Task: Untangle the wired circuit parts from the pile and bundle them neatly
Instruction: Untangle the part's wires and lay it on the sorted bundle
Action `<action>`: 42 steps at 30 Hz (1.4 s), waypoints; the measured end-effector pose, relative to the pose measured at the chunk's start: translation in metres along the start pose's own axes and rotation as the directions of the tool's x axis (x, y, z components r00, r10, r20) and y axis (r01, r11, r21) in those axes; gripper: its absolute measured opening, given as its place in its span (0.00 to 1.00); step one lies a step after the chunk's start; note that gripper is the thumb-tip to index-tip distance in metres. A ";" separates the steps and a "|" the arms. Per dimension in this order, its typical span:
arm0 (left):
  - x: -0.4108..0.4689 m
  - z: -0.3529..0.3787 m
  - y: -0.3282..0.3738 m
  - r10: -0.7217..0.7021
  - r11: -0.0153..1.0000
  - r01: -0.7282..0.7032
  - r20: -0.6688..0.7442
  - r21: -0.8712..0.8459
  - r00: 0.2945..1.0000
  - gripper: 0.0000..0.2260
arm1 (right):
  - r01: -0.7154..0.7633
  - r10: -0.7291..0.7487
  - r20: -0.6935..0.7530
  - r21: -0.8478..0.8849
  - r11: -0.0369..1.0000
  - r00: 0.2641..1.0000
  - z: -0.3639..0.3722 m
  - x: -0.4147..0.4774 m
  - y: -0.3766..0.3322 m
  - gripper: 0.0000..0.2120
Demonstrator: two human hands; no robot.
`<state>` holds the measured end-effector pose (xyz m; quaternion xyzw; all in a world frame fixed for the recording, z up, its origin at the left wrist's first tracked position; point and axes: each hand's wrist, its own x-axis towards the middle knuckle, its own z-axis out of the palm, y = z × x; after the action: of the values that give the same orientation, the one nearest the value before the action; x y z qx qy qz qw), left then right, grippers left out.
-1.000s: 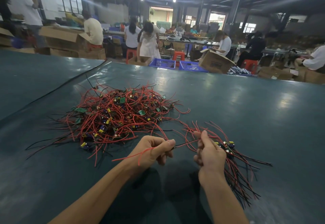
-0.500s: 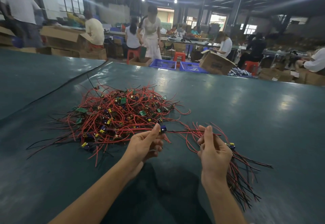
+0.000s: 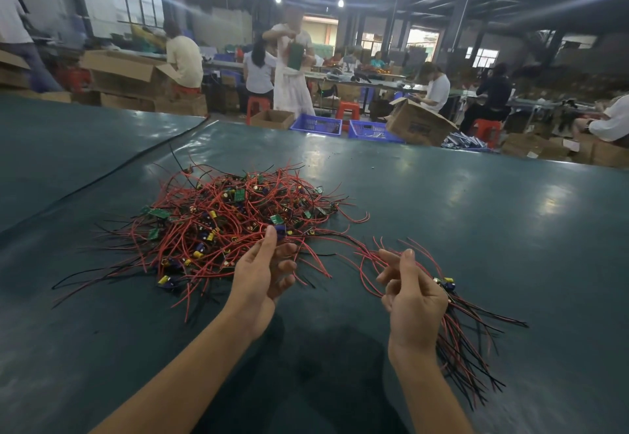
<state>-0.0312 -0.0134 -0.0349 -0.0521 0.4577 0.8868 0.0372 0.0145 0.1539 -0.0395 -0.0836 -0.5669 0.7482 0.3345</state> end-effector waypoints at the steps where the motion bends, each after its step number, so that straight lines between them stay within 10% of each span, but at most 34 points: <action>1: 0.001 -0.001 0.001 0.006 1.000 -0.006 -0.005 0.004 1.000 0.14 | -0.014 0.014 0.005 0.003 1.000 1.000 0.000 0.001 0.000 0.21; 7: 0.001 -0.005 0.004 -0.137 0.990 0.135 0.275 0.026 0.952 0.14 | -0.188 0.188 0.138 -0.012 0.982 0.972 0.001 -0.002 0.006 0.20; 15: -0.014 0.000 -0.005 -0.463 0.842 0.220 0.450 0.493 0.764 0.10 | -0.263 0.350 0.408 -0.254 0.931 0.843 0.017 -0.026 0.005 0.31; 22: -0.008 -0.003 -0.006 -0.507 0.818 0.251 0.443 0.517 0.739 0.15 | -0.472 0.507 0.356 -0.187 0.862 0.785 0.019 -0.027 -0.001 0.11; 26: -0.005 -0.002 -0.015 -0.434 0.876 0.263 0.421 0.405 0.796 0.10 | -0.517 0.507 0.304 -0.051 0.854 0.807 0.020 -0.025 -0.004 0.14; 30: -0.012 -0.004 -0.029 -0.216 0.848 -0.103 0.516 0.520 0.829 0.03 | -0.512 0.500 0.247 -0.018 0.859 0.830 0.018 -0.022 -0.003 0.12; 42: -0.012 0.002 -0.033 0.087 0.766 -0.330 0.420 0.551 0.903 0.23 | -0.508 0.518 0.229 -0.104 0.855 0.824 0.023 -0.030 -0.006 0.15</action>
<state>-0.0156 0.0069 -0.0593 0.1828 0.7064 0.6828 0.0366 0.0282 0.1186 -0.0340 -0.1446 -0.5750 0.8040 0.0455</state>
